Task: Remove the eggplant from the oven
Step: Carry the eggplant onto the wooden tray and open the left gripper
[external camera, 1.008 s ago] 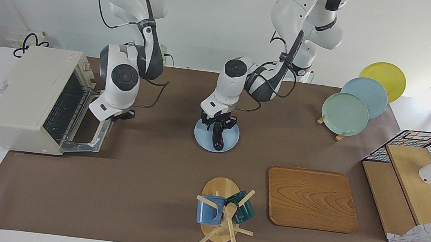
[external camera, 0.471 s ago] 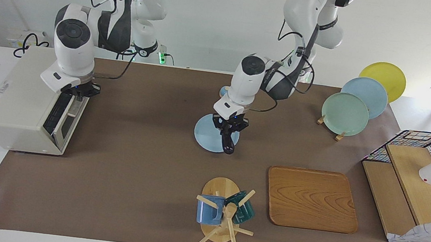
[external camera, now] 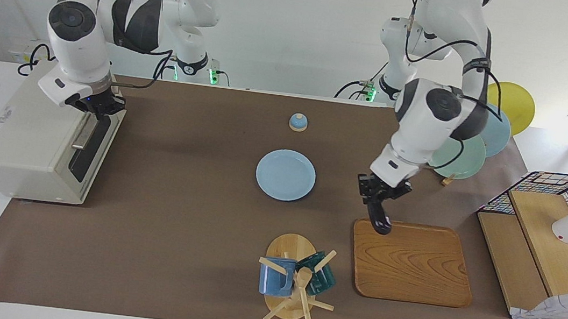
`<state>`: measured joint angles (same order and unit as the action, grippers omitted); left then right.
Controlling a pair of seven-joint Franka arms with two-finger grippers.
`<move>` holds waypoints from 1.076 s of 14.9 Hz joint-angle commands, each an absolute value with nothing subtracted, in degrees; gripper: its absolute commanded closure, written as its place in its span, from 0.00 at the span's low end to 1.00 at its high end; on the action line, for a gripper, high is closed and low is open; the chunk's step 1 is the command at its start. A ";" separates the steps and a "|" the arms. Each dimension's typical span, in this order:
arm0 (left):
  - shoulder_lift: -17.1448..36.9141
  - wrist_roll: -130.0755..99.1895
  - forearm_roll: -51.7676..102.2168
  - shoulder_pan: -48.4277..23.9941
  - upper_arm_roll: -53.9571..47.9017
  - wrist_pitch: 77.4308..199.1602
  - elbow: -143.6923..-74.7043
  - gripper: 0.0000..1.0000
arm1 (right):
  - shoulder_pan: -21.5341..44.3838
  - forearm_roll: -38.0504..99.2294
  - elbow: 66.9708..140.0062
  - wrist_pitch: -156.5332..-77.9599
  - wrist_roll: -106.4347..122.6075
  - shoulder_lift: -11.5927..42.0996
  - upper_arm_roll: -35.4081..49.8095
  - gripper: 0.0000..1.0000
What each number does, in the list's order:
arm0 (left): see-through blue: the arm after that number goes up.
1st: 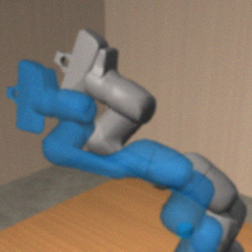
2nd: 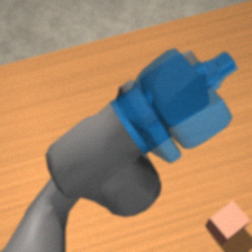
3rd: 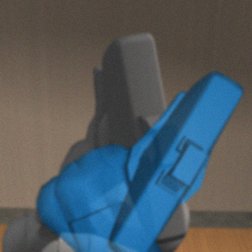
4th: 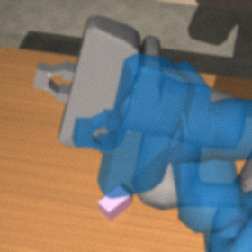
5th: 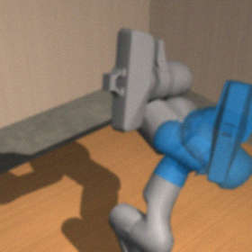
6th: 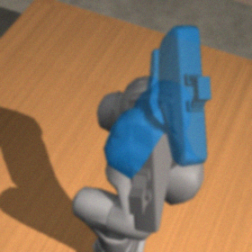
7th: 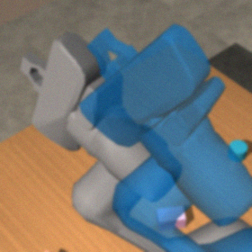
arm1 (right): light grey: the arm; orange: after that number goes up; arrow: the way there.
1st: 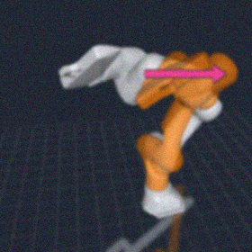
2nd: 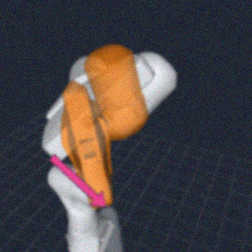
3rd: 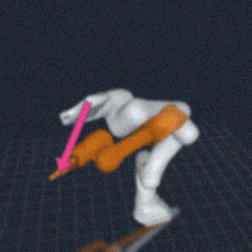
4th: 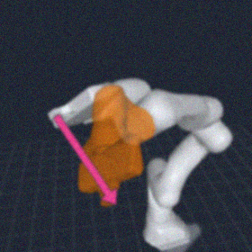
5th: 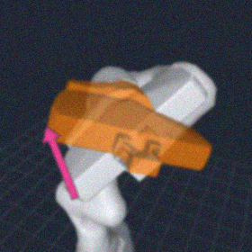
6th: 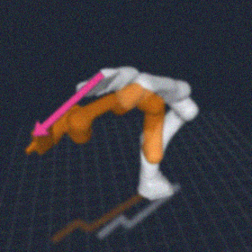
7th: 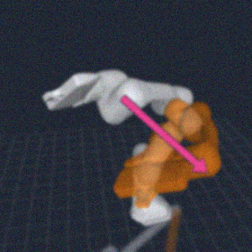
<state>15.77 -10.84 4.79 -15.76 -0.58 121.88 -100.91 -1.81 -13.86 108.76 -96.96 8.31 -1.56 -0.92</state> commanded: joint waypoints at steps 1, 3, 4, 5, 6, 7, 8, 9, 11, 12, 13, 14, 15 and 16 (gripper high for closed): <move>24.66 -5.55 5.54 -10.74 -1.23 121.46 -92.40 1.00 | -2.63 -7.76 102.50 -92.12 9.76 -1.32 -0.61 0.87; 31.35 -5.28 5.63 -8.98 -1.23 123.04 -86.51 1.00 | -2.37 -4.41 100.82 -92.55 7.58 -0.27 -0.62 0.84; 33.20 -5.01 5.54 -7.75 -1.23 125.22 -85.79 1.00 | -2.29 -2.74 100.46 -92.81 6.78 -0.18 -0.62 0.72; 33.57 -4.49 5.45 -7.30 -1.23 128.46 -86.13 1.00 | -2.20 -2.12 100.28 -93.33 6.77 0.09 -0.53 0.69; 33.57 -3.96 5.54 -7.12 -1.23 130.06 -87.44 1.00 | -2.20 -2.11 99.41 -93.25 6.85 0.17 -0.44 0.65; 33.57 -3.69 5.54 -6.77 -1.23 130.34 -87.97 1.00 | -2.37 -1.94 98.62 -92.47 6.86 0.18 -0.44 0.52; 33.57 -3.69 5.62 -6.94 -1.23 130.69 -88.33 1.00 | -2.29 -2.02 98.53 -91.50 6.86 -0.26 -0.44 0.28; 33.40 -3.60 5.62 -6.94 -1.23 131.30 -89.55 1.00 | -2.29 -2.02 98.53 -90.28 6.86 -0.79 -0.61 0.00; 32.96 -3.52 5.62 -6.94 -1.23 133.32 -91.40 1.00 | -4.03 -2.11 99.14 -90.44 6.94 -1.23 -0.88 0.00; 32.96 -2.99 5.62 -7.03 -1.23 132.89 -91.32 0.98 | -4.56 -1.85 99.23 -90.00 6.51 -1.23 -0.88 0.00; 32.78 -2.73 5.62 -7.12 -1.23 132.19 -91.32 0.41 | -3.79 -1.93 99.23 -89.56 6.42 -1.23 -0.97 0.00; 32.78 -2.72 5.62 -7.21 -1.23 131.67 -91.23 0.00 | -2.65 -2.98 99.14 -88.95 6.42 -1.58 -0.71 0.00; 32.78 -2.72 5.62 -7.12 -1.23 130.79 -90.88 0.00 | -2.55 -2.90 99.23 -89.03 6.59 -1.93 -1.31 0.00; 32.78 -2.72 5.54 -6.95 -1.23 129.22 -90.27 0.00 | -2.37 -2.90 99.84 -89.21 6.85 -2.11 -2.36 0.00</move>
<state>33.93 -4.01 4.83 -7.26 -1.20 130.94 -89.60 -2.82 -3.35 99.35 -90.03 7.29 -1.15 -1.28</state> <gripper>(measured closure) 0.370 0.000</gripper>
